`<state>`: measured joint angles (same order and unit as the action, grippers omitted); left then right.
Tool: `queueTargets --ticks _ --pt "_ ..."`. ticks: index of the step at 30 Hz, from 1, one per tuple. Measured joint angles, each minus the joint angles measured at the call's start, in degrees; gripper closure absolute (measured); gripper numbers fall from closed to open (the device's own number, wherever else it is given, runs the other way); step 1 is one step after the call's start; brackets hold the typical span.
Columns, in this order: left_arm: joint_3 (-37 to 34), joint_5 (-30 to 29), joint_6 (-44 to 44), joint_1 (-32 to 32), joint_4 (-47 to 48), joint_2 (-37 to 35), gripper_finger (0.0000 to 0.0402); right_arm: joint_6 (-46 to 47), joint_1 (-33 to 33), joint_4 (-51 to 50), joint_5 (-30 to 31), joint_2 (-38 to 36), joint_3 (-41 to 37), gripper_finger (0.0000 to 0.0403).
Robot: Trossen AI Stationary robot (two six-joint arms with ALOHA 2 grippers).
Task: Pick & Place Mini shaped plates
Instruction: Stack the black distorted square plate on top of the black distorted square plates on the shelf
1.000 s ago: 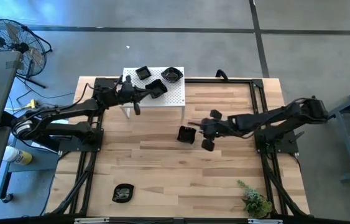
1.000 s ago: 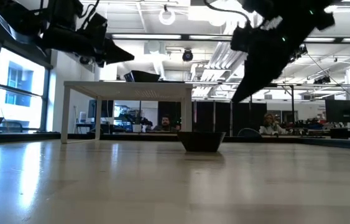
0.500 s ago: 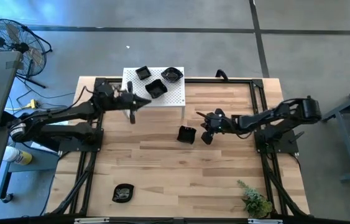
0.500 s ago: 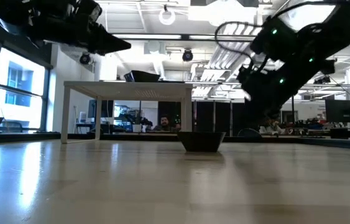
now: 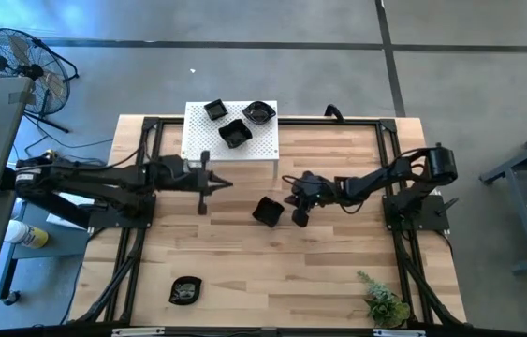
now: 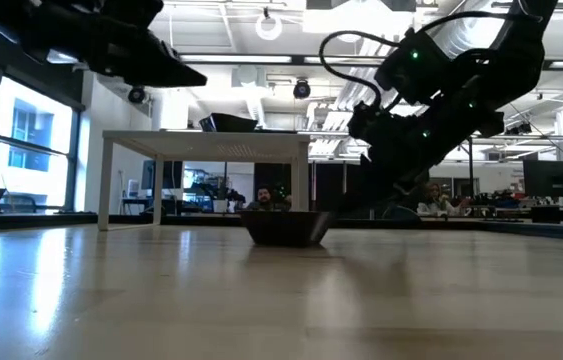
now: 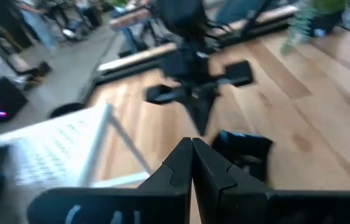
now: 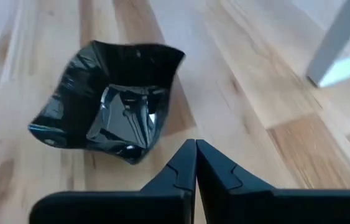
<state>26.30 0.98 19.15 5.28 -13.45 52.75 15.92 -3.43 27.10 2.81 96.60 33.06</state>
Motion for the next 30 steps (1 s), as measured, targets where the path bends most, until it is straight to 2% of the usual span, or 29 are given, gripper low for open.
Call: queueTargets --ticks 6,10,15,19,25,30 --pt "0.0 -6.3 -6.2 -7.4 1.5 4.2 0.0401 -4.6 0.5 1.5 0.0 0.0 -0.1 0.0399" --pt "0.0 -9.3 -10.3 -10.1 0.8 8.8 0.0401 -8.8 0.2 1.5 0.4 0.0 -0.1 0.0397" --pt "4.0 -9.9 -14.9 -10.7 1.3 14.4 0.0401 -13.0 0.1 1.5 0.0 0.0 -0.1 0.0401" --pt "8.9 -9.4 -15.1 -10.7 3.0 19.2 0.0401 -15.1 0.1 2.2 -0.8 0.0 -0.6 0.0401" --pt "15.1 -9.4 -14.5 -10.6 6.6 24.3 0.0401 -17.1 -1.6 20.2 -11.6 -1.3 -9.5 0.0401" --pt "20.3 -9.5 -15.8 -10.6 12.4 27.3 0.0401 -14.4 -3.6 32.6 -12.8 -3.2 -17.4 0.0401"
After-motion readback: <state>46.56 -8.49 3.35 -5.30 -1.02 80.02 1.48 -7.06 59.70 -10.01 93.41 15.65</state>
